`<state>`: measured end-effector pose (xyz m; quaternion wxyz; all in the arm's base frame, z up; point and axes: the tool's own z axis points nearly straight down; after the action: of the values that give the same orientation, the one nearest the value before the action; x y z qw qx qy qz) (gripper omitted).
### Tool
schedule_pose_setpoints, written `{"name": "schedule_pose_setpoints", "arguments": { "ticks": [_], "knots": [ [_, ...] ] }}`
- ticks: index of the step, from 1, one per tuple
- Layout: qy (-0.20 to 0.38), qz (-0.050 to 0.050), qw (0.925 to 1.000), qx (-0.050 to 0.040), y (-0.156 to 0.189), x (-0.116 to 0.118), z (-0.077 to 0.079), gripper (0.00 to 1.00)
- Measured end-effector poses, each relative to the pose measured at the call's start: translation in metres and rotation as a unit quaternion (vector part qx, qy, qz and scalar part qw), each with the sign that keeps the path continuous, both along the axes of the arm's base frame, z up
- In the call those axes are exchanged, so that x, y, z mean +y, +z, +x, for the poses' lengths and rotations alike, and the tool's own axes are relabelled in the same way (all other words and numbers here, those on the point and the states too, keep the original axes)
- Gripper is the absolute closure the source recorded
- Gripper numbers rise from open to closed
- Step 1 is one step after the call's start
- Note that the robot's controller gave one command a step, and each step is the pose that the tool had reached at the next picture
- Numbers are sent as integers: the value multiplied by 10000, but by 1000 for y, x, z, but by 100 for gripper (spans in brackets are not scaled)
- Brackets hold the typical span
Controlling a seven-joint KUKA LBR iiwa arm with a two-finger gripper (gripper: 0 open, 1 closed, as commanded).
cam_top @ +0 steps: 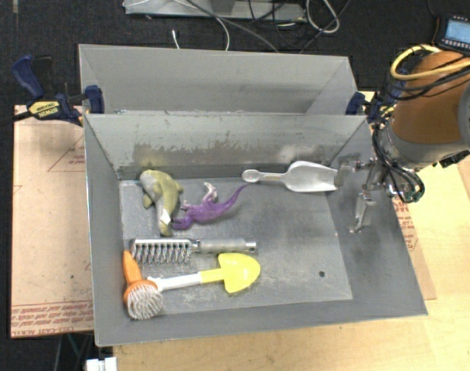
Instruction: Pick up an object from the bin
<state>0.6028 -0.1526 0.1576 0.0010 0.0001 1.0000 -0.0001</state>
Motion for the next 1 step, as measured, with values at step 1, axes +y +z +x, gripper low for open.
{"name": "schedule_pose_setpoints", "arguments": {
  "ticks": [1],
  "knots": [
    [-141, 13, 9999, 13, -87, 44, 55, 0]
  ]
}}
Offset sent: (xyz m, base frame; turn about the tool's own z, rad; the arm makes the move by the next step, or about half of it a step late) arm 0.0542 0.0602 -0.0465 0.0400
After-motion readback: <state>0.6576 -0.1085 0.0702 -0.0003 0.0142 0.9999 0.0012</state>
